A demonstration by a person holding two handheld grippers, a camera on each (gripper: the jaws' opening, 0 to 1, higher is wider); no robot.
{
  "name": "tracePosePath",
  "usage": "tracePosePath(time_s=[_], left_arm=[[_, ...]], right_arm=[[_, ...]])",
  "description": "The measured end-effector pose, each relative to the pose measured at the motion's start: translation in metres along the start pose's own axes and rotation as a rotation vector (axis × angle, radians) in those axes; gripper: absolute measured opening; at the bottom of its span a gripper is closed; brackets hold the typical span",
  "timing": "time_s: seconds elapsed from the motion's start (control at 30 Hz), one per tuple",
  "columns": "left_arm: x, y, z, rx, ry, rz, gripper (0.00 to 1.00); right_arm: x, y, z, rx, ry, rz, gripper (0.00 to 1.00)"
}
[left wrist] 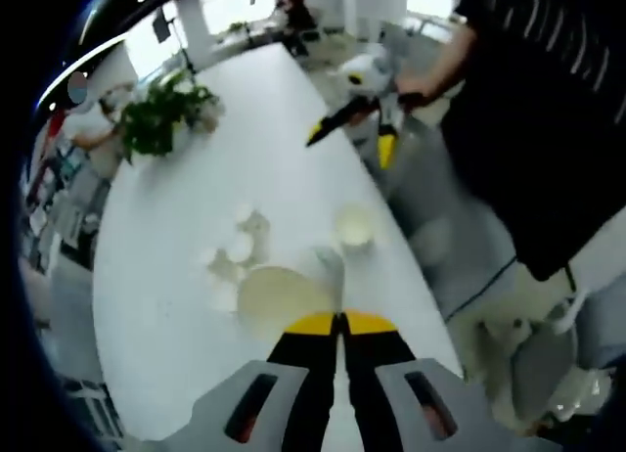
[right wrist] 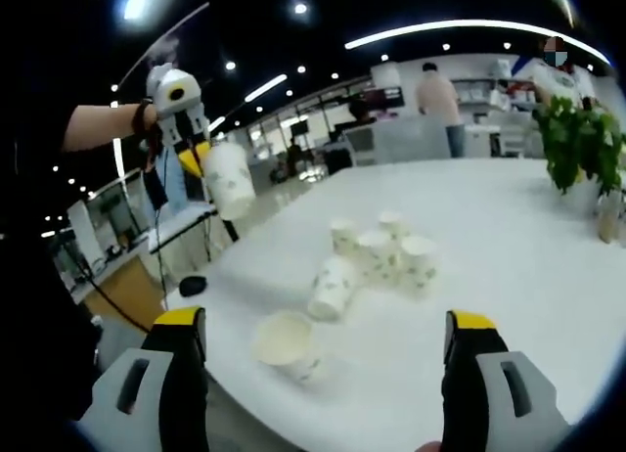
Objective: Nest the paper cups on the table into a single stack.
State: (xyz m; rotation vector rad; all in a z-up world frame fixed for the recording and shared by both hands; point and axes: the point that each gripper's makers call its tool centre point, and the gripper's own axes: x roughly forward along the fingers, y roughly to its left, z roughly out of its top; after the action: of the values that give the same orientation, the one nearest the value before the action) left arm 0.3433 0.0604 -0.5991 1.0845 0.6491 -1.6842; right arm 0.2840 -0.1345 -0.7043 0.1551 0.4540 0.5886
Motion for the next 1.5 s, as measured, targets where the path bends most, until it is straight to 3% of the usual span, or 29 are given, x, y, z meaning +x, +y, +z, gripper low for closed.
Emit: tracePosePath(time_s=[0.33, 0.7, 1.17, 1.5], left_arm=[[-0.007, 0.005, 0.017, 0.151, 0.056, -0.003, 0.00], [0.000, 0.005, 0.035, 0.306, 0.114, -0.023, 0.00], [0.027, -0.012, 0.053, 0.529, 0.159, -0.037, 0.00], [0.051, -0.022, 0.052, 0.692, 0.248, -0.081, 0.00]], right_arm=[[-0.003, -0.004, -0.004, 0.010, -0.003, -0.011, 0.99], [-0.004, -0.010, -0.006, 0.020, 0.001, -0.017, 0.99], [-0.007, -0.012, -0.008, 0.026, 0.000, -0.018, 0.99], [-0.011, -0.014, -0.011, 0.032, 0.002, -0.019, 0.99]])
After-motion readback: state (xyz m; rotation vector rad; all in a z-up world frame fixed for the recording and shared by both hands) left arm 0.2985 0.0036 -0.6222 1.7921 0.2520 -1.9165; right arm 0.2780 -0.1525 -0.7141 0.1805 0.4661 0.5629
